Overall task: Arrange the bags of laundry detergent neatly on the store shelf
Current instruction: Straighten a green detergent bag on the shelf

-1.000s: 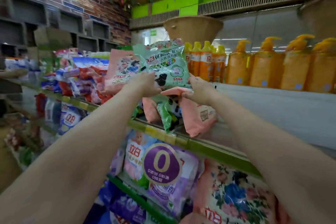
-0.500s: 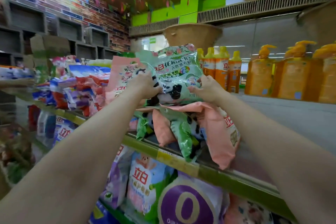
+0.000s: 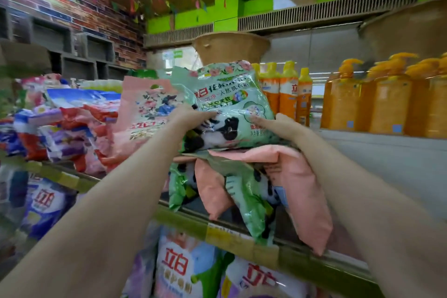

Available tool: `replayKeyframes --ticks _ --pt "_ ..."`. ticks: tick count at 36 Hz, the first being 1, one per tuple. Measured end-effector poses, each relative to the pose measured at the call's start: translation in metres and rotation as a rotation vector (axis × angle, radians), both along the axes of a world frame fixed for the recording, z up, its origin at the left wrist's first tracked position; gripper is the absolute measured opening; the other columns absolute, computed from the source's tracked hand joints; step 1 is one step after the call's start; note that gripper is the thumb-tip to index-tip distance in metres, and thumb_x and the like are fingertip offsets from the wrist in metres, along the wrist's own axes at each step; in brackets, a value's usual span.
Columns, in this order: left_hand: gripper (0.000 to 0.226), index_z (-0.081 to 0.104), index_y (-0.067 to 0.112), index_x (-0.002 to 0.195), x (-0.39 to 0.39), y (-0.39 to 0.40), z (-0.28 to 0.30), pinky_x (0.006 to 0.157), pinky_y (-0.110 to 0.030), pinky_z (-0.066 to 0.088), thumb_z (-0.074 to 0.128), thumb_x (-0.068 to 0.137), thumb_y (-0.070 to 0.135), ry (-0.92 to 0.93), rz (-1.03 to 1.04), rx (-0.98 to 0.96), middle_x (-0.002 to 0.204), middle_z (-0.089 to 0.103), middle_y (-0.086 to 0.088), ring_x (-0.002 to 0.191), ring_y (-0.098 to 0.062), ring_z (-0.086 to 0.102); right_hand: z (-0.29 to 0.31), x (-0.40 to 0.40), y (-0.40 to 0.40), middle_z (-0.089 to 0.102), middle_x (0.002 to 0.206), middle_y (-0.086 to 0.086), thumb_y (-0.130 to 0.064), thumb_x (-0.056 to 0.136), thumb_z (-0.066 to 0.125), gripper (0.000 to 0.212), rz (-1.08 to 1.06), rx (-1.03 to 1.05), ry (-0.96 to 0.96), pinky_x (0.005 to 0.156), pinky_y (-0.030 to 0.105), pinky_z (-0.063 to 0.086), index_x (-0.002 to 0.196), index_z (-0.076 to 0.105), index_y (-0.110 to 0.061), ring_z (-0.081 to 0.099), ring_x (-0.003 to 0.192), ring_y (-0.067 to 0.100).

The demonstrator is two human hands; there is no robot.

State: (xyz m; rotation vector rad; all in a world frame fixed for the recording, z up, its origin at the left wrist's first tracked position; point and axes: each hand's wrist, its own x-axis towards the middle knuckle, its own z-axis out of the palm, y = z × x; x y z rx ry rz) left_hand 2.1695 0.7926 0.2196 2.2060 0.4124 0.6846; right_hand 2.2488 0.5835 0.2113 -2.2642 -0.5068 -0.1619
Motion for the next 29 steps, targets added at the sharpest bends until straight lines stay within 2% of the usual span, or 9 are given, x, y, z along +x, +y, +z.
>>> replayKeyframes --ticks 2,4,7,11,14,17,22,26,29 --pt "0.045 0.051 0.004 0.09 0.0 0.001 0.0 0.071 -0.026 0.046 0.067 0.083 0.046 -0.052 -0.026 -0.063 0.078 0.049 -0.003 0.075 -0.016 0.049 0.0 0.007 -0.001 0.048 0.14 0.006 -0.091 0.027 0.064 0.146 0.037 0.094 0.028 0.103 0.045 0.044 0.142 0.033 -0.005 0.051 0.124 0.027" --pt "0.054 0.047 -0.001 0.116 0.0 0.0 0.0 0.08 -0.032 0.047 0.07 0.084 0.036 -0.117 -0.022 -0.143 0.091 0.053 -0.006 0.09 -0.02 0.052 0.002 0.005 0.0 0.039 0.147 0.01 -0.087 0.029 0.069 0.149 0.041 0.131 0.031 0.105 0.049 0.042 0.146 0.023 -0.008 0.045 0.13 0.028" --pt "0.033 0.046 0.002 0.094 0.0 -0.003 0.0 0.068 -0.03 0.043 0.065 0.088 0.028 -0.177 0.026 -0.155 0.086 0.051 -0.008 0.083 -0.021 0.049 0.006 -0.003 -0.002 0.03 0.151 0.012 -0.07 0.058 0.072 0.123 0.023 0.138 -0.034 0.109 0.05 0.035 0.147 0.015 -0.007 0.036 0.135 0.029" --pt "0.026 0.055 0.004 0.091 0.0 -0.01 0.005 0.065 -0.03 0.04 0.063 0.09 0.029 -0.3 0.054 -0.139 0.097 0.055 -0.013 0.084 -0.021 0.048 0.01 -0.01 -0.007 0.029 0.151 0.013 -0.062 0.062 0.075 0.118 0.044 0.219 -0.058 0.112 0.049 0.032 0.148 0.016 -0.006 0.033 0.137 0.029" --pt "0.043 0.052 -0.001 0.119 -0.006 -0.022 0.012 0.069 -0.027 0.038 0.061 0.091 0.029 -0.375 0.031 -0.126 0.092 0.057 -0.009 0.084 -0.02 0.048 0.009 -0.013 -0.016 0.046 0.141 0.011 -0.07 0.039 0.083 0.132 0.091 0.306 -0.042 0.107 0.051 0.04 0.142 0.031 -0.007 0.046 0.13 0.03" --pt "0.047 0.042 -0.004 0.126 -0.012 -0.039 0.016 0.069 -0.023 0.041 0.058 0.093 0.026 -0.42 0.018 -0.102 0.09 0.054 -0.007 0.092 -0.022 0.049 0.0 0.033 -0.037 0.054 0.133 0.012 -0.071 0.024 0.086 0.138 0.14 0.408 -0.04 0.102 0.056 0.043 0.138 0.037 -0.01 0.053 0.123 0.031" --pt "0.046 0.042 -0.004 0.128 -0.009 -0.072 0.019 0.09 -0.039 0.044 0.057 0.091 0.019 -0.412 -0.014 -0.096 0.121 0.056 -0.022 0.114 -0.035 0.053 0.001 -0.016 -0.069 0.062 0.123 0.013 -0.043 0.041 0.093 0.092 0.078 0.566 -0.045 0.101 0.051 0.045 0.118 0.053 -0.012 0.058 0.115 0.032" --pt "0.042 0.049 -0.003 0.123 -0.005 -0.108 0.022 0.087 -0.037 0.046 0.058 0.089 0.02 -0.413 -0.105 -0.106 0.117 0.059 -0.019 0.109 -0.032 0.057 -0.006 0.005 -0.118 0.053 0.136 0.01 -0.061 0.029 0.091 0.133 0.035 0.599 -0.108 0.1 0.053 0.045 0.141 0.035 -0.016 0.053 0.124 0.029" --pt "0.035 0.048 -0.002 0.12 -0.003 -0.141 0.024 0.078 -0.037 0.043 0.053 0.091 0.017 -0.407 -0.22 -0.144 0.098 0.05 -0.01 0.097 -0.024 0.054 -0.008 -0.027 -0.146 0.052 0.137 0.01 -0.061 0.031 0.091 0.133 -0.028 0.666 -0.152 0.102 0.051 0.044 0.141 0.033 -0.013 0.052 0.124 0.03"
